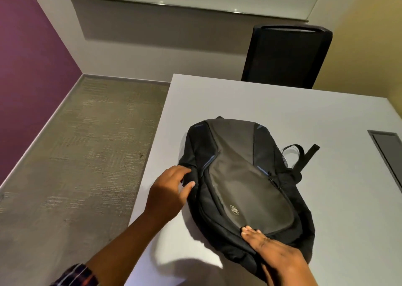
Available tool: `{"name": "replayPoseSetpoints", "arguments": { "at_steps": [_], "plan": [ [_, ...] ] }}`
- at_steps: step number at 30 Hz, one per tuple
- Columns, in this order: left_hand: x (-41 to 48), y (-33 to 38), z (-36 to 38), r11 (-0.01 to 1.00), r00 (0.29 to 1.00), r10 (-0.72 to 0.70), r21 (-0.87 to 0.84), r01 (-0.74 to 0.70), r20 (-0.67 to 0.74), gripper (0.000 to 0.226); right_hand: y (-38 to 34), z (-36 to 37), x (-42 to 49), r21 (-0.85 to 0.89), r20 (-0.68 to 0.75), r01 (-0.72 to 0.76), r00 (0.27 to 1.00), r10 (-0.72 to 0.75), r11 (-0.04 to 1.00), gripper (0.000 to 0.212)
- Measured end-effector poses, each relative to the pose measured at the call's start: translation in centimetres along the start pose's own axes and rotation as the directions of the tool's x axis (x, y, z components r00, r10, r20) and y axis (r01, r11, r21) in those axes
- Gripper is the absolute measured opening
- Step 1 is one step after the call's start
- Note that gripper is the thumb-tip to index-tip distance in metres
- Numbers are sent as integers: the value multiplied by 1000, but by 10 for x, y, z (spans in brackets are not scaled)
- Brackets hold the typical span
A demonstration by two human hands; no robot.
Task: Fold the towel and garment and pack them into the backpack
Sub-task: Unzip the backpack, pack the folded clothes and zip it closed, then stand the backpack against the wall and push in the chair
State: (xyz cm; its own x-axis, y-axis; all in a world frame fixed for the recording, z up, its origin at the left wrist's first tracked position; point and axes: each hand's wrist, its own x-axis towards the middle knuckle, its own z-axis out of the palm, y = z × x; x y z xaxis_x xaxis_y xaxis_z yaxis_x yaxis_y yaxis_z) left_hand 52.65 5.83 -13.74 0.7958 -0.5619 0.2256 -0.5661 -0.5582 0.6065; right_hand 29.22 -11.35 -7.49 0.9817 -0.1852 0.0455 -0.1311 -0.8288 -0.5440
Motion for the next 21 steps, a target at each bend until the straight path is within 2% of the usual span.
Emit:
{"name": "replayPoseSetpoints", "arguments": {
  "at_steps": [2, 3, 5, 7, 8, 10, 14, 16, 18, 20, 21],
  "plan": [
    [-11, 25, -11, 983, 986, 168, -75, -168, -9, 50, -6, -2, 7, 44, 48, -1, 999, -1, 999, 40],
    [-16, 36, -17, 958, 962, 268, -114, -261, 45, 61, -9, -4, 6, 14, -2, 35, 999, -35, 999, 42],
    [-22, 57, -27, 873, 862, 482, -164, -459, 156, 86, -7, -11, 11, 68, -58, 100, 994, -96, 993, 43],
    [-26, 74, -29, 795, 765, 607, -140, -590, 215, 96, -13, -20, 22, 98, -60, 168, 985, -163, 981, 40],
    [-24, 80, -27, 777, 751, 628, -100, -622, 204, 91, -16, -24, 29, 89, -75, 171, 983, -165, 981, 40],
    [-16, 87, -23, 778, 772, 627, -33, -628, 102, 65, -16, -34, 41, 87, -114, 182, 979, -172, 979, 46],
    [-6, 95, -27, 830, 839, 543, -172, -530, 35, 43, -31, -47, 52, 66, -168, 235, 961, -221, 970, 51],
    [1, 103, -19, 862, 880, 475, -209, -462, 12, 43, -27, -63, 57, 42, -143, 247, 960, -239, 968, 43],
    [10, 107, -24, 873, 898, 439, -229, -431, -18, 48, -18, -73, 60, -41, -86, 264, 960, -266, 964, 44],
    [44, 137, -39, 758, 814, 577, -328, -564, -66, 51, -26, -110, 37, -209, -206, 168, 956, -211, 963, 59],
    [51, 138, -46, 752, 815, 575, -342, -563, -76, 52, -21, -116, 37, -198, -192, 167, 960, -205, 966, 68]
  ]
}}
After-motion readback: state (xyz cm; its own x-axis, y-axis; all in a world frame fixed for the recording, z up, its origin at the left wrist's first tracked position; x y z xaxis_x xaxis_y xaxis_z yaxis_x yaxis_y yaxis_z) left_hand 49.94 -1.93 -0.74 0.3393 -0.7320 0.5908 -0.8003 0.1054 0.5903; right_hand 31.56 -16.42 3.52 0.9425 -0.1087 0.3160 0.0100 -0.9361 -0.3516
